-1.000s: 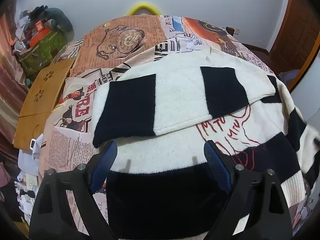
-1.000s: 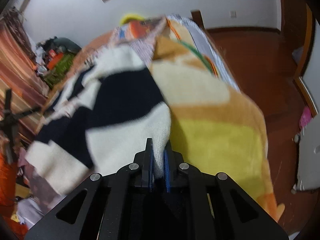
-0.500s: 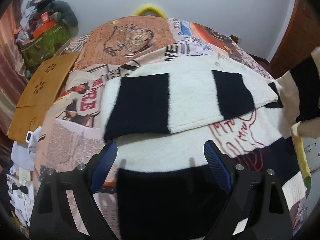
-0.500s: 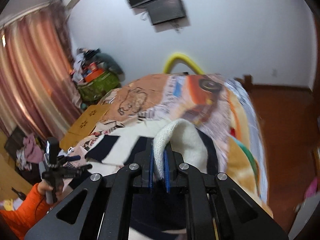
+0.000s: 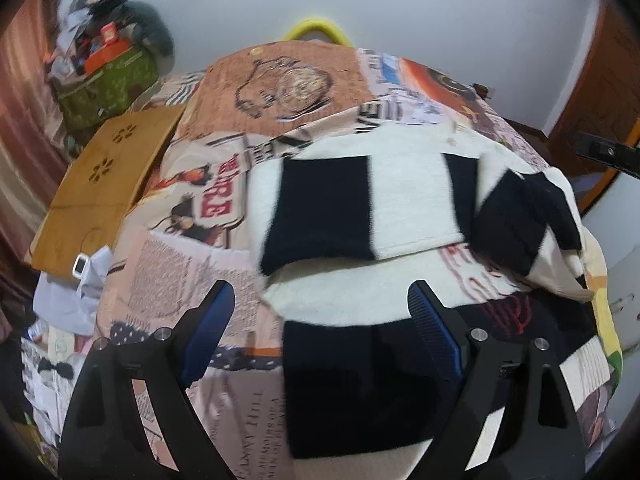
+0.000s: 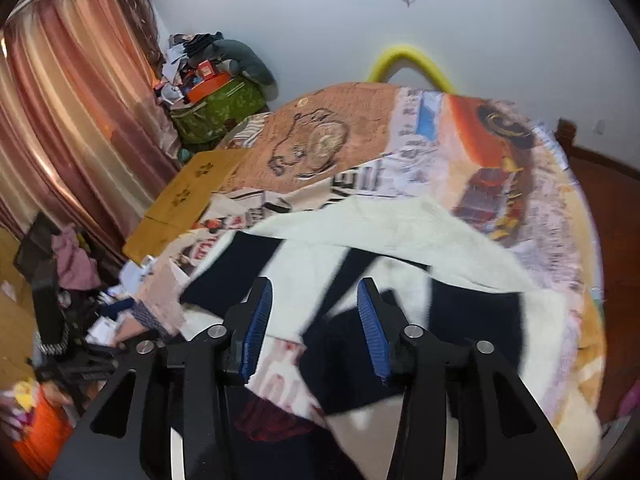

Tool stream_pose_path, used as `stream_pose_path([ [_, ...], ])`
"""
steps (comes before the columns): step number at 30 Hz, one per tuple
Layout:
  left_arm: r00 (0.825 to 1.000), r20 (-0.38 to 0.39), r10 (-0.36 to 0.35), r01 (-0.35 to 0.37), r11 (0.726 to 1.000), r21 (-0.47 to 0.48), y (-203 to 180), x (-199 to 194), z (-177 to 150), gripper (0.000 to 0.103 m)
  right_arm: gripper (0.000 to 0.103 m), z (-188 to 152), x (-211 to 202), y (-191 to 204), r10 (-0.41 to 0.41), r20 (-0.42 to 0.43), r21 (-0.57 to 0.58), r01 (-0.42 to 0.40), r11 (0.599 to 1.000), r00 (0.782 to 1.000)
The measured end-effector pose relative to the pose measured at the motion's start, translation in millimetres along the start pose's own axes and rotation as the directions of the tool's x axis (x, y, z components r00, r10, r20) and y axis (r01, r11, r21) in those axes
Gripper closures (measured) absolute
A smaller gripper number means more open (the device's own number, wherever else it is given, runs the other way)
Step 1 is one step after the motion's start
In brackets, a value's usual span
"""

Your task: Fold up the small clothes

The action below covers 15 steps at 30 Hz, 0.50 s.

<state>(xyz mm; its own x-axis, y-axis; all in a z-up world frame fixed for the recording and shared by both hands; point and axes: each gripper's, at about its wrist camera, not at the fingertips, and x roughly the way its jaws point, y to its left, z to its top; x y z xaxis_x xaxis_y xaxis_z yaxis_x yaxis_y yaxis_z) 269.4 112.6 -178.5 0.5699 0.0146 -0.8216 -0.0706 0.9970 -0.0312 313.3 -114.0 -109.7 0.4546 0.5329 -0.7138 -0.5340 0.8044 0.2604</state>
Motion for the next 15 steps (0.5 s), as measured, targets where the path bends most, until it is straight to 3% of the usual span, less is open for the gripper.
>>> stream_pose_path([
  [4, 1.000, 0.000, -0.027, 0.027, 0.996, 0.087, -43.7, 3.3, 4.6, 0.013, 0.050, -27.3, -42.1, -22.7, -0.117, 0.045, -0.034, 0.119, 0.992, 0.992],
  [8, 0.996, -0.047, -0.080, 0.088, 0.977, 0.195, -96.2, 17.5, 1.5, 0.012, 0.050, -55.1, -74.1, -48.2, -0.178, 0.051, -0.017, 0.179, 0.984, 0.983],
  [12, 0.989, -0.112, -0.098, 0.128, 0.943, 0.309, -150.5, 34.4, -11.0, 0.012, 0.049, -90.1, -95.6, -68.3, -0.212, 0.049, 0.016, 0.211, 0.977, 0.976],
  [15, 0.986, -0.148, -0.076, 0.132, 0.899, 0.417, -194.7, 44.6, -22.3, 0.012, 0.049, -115.6, -100.3, -79.8, -0.219, 0.029, 0.047, 0.217, 0.975, 0.975],
])
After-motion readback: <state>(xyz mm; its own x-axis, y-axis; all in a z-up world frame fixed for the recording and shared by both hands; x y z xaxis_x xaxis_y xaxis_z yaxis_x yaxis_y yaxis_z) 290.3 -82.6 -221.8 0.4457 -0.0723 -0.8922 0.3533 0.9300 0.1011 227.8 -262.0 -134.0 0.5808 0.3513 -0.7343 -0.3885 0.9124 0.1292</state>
